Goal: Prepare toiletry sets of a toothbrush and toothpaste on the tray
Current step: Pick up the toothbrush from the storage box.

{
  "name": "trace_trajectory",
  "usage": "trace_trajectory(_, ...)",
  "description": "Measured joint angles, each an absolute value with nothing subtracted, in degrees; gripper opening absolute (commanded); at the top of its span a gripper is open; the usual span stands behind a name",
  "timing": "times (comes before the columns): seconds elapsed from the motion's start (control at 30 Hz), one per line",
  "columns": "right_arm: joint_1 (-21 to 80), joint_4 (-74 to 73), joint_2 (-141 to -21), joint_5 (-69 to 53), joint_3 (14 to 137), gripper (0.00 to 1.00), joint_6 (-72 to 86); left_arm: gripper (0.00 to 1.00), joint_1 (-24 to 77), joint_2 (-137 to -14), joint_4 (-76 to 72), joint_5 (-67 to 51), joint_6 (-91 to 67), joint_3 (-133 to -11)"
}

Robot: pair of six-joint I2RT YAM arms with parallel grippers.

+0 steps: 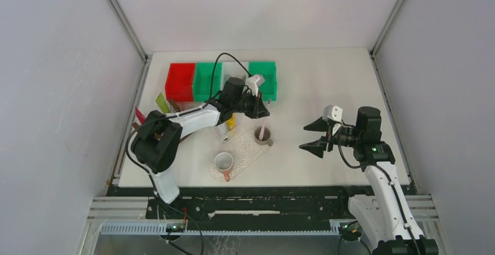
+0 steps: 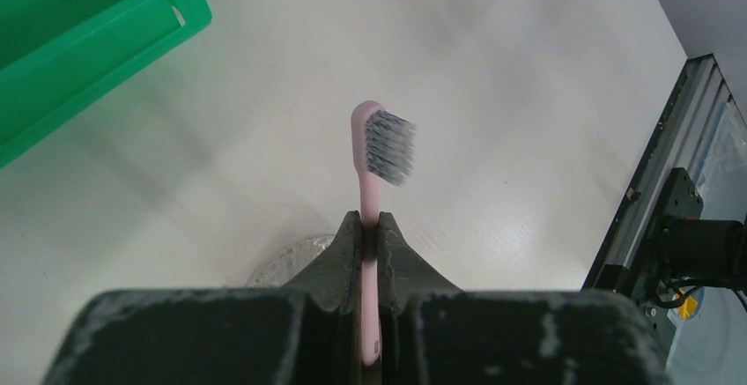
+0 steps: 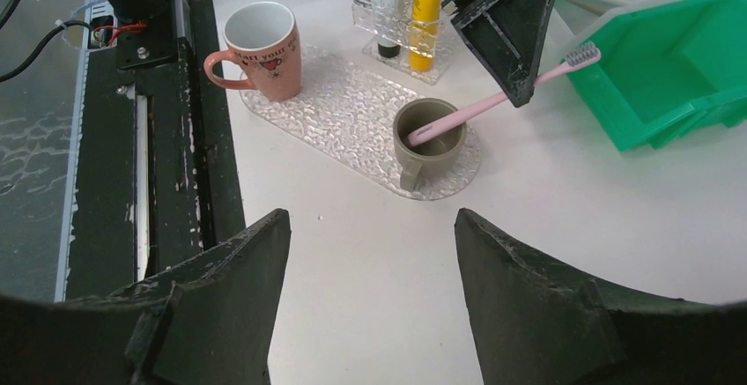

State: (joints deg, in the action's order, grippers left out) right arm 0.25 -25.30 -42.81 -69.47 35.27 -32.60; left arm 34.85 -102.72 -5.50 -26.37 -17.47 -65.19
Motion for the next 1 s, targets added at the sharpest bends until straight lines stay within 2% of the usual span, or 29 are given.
trace_trajectory(1.0, 0.25, -25.61, -42.81, -69.47, 35.29, 0.77, -32.93, 0.22, 34.85, -102.04, -8.82, -27.33, -16.45, -63.48)
